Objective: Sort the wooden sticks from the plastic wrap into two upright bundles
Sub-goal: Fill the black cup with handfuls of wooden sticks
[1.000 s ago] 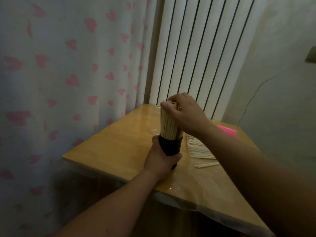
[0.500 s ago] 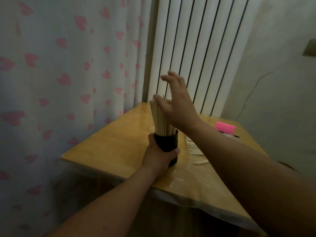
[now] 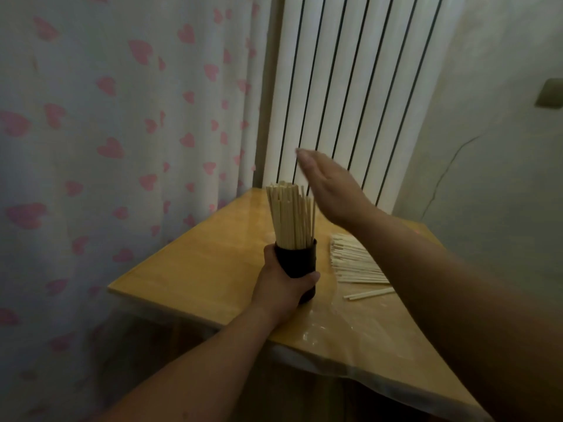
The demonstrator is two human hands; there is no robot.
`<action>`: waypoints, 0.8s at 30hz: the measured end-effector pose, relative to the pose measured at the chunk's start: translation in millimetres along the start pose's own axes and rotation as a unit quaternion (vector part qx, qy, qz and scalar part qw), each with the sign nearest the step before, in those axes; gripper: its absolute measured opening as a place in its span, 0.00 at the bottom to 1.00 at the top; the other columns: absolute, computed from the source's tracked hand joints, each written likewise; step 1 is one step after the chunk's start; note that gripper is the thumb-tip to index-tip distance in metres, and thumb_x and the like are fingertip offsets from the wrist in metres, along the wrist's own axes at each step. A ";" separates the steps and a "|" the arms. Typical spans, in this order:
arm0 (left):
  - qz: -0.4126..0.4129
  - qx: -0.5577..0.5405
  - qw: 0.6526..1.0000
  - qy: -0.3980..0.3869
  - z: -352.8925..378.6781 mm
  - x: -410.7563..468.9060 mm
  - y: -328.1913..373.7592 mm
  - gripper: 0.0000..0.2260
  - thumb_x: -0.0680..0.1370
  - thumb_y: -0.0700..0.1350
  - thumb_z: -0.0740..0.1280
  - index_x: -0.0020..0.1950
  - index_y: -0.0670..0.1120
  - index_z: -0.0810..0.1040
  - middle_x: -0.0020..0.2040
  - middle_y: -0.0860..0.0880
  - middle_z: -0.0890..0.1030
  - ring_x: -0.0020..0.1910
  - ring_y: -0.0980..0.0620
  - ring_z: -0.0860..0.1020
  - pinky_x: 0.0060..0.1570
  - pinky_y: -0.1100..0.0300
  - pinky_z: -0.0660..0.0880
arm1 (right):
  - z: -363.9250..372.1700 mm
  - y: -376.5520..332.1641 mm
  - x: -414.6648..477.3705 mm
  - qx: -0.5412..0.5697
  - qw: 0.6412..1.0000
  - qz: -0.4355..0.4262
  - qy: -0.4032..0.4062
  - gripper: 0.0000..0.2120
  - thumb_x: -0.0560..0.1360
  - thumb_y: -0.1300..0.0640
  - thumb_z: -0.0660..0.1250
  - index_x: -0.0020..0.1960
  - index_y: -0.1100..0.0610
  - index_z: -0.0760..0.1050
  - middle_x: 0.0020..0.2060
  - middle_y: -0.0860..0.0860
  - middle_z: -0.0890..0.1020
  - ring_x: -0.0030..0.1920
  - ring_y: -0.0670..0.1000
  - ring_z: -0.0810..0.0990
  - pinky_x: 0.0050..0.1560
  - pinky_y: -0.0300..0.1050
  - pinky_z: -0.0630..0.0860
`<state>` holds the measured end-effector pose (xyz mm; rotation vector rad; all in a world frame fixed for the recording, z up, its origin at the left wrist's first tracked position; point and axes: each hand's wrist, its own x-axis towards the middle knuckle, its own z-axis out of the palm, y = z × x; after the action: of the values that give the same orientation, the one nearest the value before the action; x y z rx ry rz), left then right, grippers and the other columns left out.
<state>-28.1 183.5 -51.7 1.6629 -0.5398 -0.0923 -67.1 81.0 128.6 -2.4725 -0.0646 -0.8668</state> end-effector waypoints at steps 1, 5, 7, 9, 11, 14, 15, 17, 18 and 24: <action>-0.001 -0.008 1.000 0.001 -0.2 0.5 -0.7 0.39 0.71 0.53 0.82 0.72 0.56 0.60 0.62 0.60 0.75 0.64 0.51 0.77 0.63 0.51 0.78 | -5.9 3.4 -0.6 0.012 0.999 0.015 0.037 0.24 0.88 0.41 0.50 0.75 0.52 0.73 0.68 0.51 0.80 0.66 0.45 0.76 0.59 0.39 0.70; -0.011 -0.028 0.999 0.011 -1.2 2.9 -2.1 0.40 0.71 0.53 0.83 0.73 0.56 0.60 0.65 0.57 0.75 0.65 0.51 0.76 0.66 0.50 0.77 | -34.1 30.5 -25.7 0.023 0.996 0.078 0.048 0.26 0.88 0.40 0.51 0.60 0.54 0.82 0.50 0.48 0.85 0.50 0.47 0.84 0.52 0.50 0.82; -0.011 -0.035 0.999 0.014 -1.2 3.3 -1.5 0.41 0.71 0.52 0.83 0.74 0.55 0.60 0.65 0.56 0.75 0.65 0.51 0.76 0.66 0.50 0.76 | -50.6 42.8 -45.6 -0.006 0.995 0.103 -0.009 0.26 0.88 0.40 0.53 0.51 0.55 0.84 0.42 0.50 0.87 0.42 0.49 0.86 0.46 0.53 0.85; -0.010 -0.035 0.999 0.022 -0.2 3.1 -1.4 0.41 0.71 0.52 0.83 0.75 0.54 0.60 0.65 0.56 0.74 0.65 0.51 0.76 0.66 0.50 0.76 | -65.9 53.0 -65.5 -0.042 0.987 0.137 -0.077 0.27 0.87 0.41 0.55 0.45 0.57 0.85 0.38 0.52 0.87 0.37 0.50 0.86 0.43 0.53 0.85; -0.008 -0.031 0.999 0.026 1.0 2.6 -1.4 0.42 0.71 0.53 0.83 0.76 0.54 0.60 0.66 0.56 0.74 0.65 0.51 0.76 0.66 0.50 0.77 | -78.2 62.0 -83.7 -0.062 0.967 0.190 -0.158 0.27 0.87 0.43 0.57 0.44 0.59 0.85 0.37 0.52 0.88 0.37 0.53 0.87 0.43 0.51 0.84; -0.008 -0.030 0.999 0.034 0.7 2.8 -0.8 0.43 0.71 0.53 0.83 0.77 0.54 0.59 0.68 0.55 0.74 0.65 0.51 0.75 0.64 0.51 0.76 | -85.6 72.2 -107.8 -0.077 0.910 0.261 -0.313 0.21 0.87 0.46 0.59 0.52 0.57 0.86 0.46 0.52 0.89 0.47 0.51 0.89 0.54 0.52 0.85; -0.005 -0.027 0.999 0.038 1.1 3.4 -1.1 0.43 0.71 0.53 0.83 0.77 0.53 0.59 0.69 0.54 0.74 0.66 0.50 0.75 0.65 0.51 0.76 | -83.9 74.1 -116.8 -0.109 0.885 0.267 -0.366 0.17 0.87 0.47 0.60 0.58 0.54 0.85 0.54 0.50 0.88 0.54 0.49 0.87 0.61 0.53 0.83; 0.000 -0.023 0.999 0.046 0.9 4.4 -2.2 0.43 0.71 0.52 0.83 0.77 0.52 0.60 0.70 0.52 0.74 0.66 0.49 0.75 0.67 0.49 0.76 | -72.2 80.9 -131.7 -0.232 0.835 0.241 -0.438 0.17 0.87 0.48 0.60 0.74 0.48 0.76 0.72 0.47 0.79 0.71 0.49 0.77 0.74 0.54 0.73; 0.001 -0.022 0.999 0.048 2.0 4.4 -2.9 0.43 0.71 0.52 0.83 0.77 0.52 0.60 0.71 0.51 0.74 0.67 0.48 0.76 0.68 0.47 0.76 | -63.2 87.7 -139.4 -0.281 0.819 0.226 -0.447 0.21 0.87 0.49 0.60 0.80 0.47 0.69 0.77 0.48 0.73 0.76 0.51 0.71 0.77 0.54 0.68; 0.010 -0.011 0.999 0.039 3.5 3.7 -4.8 0.43 0.71 0.52 0.83 0.77 0.52 0.59 0.70 0.52 0.74 0.68 0.48 0.75 0.67 0.49 0.75 | -18.9 133.8 -147.6 -0.386 0.841 0.230 -0.300 0.32 0.84 0.51 0.61 0.85 0.48 0.54 0.78 0.55 0.67 0.73 0.60 0.73 0.68 0.57 0.74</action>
<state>-24.7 179.2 -56.0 1.6326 -0.4942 -0.0176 -167.4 -26.2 -7.4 -3.1817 0.7767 0.1786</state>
